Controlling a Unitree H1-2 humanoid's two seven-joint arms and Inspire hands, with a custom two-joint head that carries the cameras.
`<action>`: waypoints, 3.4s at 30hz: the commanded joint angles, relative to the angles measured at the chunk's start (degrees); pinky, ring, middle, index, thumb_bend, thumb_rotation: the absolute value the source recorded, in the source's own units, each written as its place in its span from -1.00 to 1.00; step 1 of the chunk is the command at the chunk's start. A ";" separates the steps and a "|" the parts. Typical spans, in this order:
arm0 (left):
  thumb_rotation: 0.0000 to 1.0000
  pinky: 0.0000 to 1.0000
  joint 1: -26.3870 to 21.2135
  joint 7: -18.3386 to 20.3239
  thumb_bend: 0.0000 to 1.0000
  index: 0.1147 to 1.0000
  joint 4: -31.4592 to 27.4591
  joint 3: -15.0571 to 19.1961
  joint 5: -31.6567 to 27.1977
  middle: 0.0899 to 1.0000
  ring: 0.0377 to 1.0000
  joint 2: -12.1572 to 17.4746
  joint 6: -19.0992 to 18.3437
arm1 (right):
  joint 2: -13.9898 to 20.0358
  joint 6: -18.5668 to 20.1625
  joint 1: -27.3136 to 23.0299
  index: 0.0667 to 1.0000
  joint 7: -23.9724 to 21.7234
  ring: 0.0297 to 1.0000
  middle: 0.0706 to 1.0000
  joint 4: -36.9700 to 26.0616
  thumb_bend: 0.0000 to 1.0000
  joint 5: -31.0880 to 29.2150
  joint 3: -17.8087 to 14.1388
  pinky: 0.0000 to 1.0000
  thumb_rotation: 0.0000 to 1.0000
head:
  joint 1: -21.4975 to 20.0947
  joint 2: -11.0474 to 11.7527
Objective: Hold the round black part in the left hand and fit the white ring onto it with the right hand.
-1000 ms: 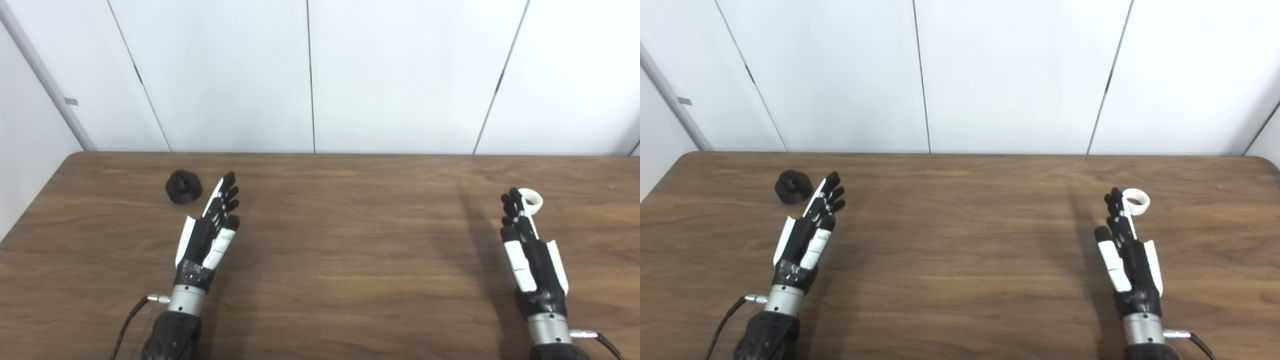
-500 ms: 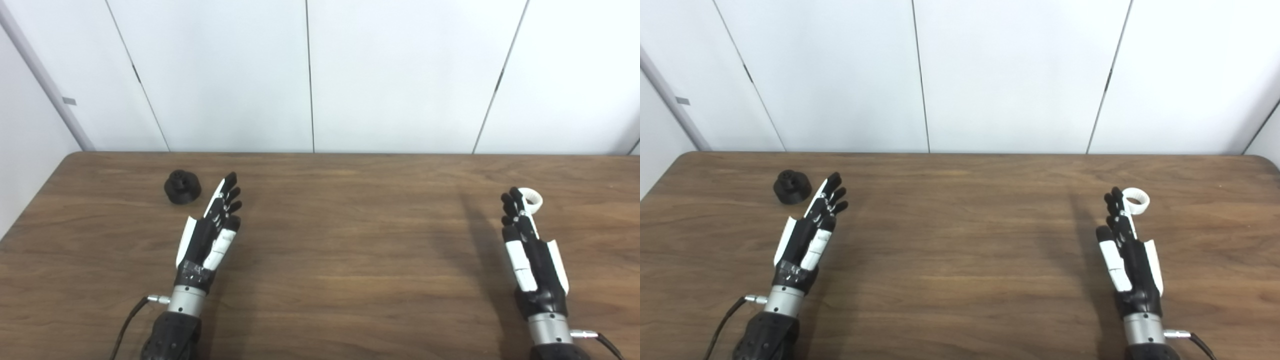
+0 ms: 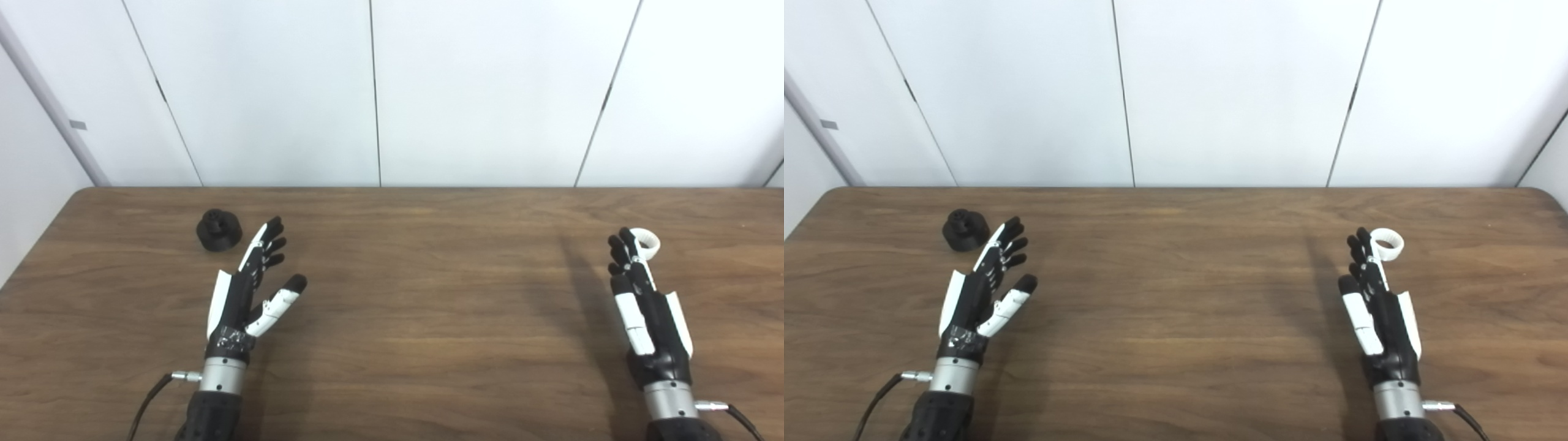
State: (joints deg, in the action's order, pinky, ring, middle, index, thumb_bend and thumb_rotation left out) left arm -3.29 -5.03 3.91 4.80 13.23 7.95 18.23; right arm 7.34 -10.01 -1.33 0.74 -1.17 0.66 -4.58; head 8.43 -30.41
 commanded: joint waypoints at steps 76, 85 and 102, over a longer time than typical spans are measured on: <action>-0.32 1.00 -20.03 4.81 1.00 0.81 20.34 -6.78 18.34 0.96 1.00 33.79 -16.56 | 2.62 -3.70 -0.39 0.98 -2.37 0.96 0.92 5.48 0.17 -3.80 -1.41 1.00 0.71 | 10.42 2.68; -0.64 1.00 -20.52 2.74 1.00 0.73 21.22 -7.86 18.88 0.90 0.97 33.15 -14.01 | 2.61 -4.68 -0.08 0.99 -2.72 0.95 0.93 5.68 0.03 -4.53 -1.60 1.00 0.69 | 10.63 2.75; -0.23 1.00 -21.50 2.54 1.00 0.67 21.28 -8.75 18.99 0.85 0.94 31.27 -13.93 | 2.68 -4.77 0.09 0.99 -2.68 0.94 0.94 5.35 0.03 -4.91 -1.94 0.98 0.68 | 10.63 2.29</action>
State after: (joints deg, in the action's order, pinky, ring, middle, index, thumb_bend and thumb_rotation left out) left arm -22.01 -1.41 26.28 -4.33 31.97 38.12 4.33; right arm 10.30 -13.63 -3.06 -1.74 2.38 -3.98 -6.31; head 18.98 -28.12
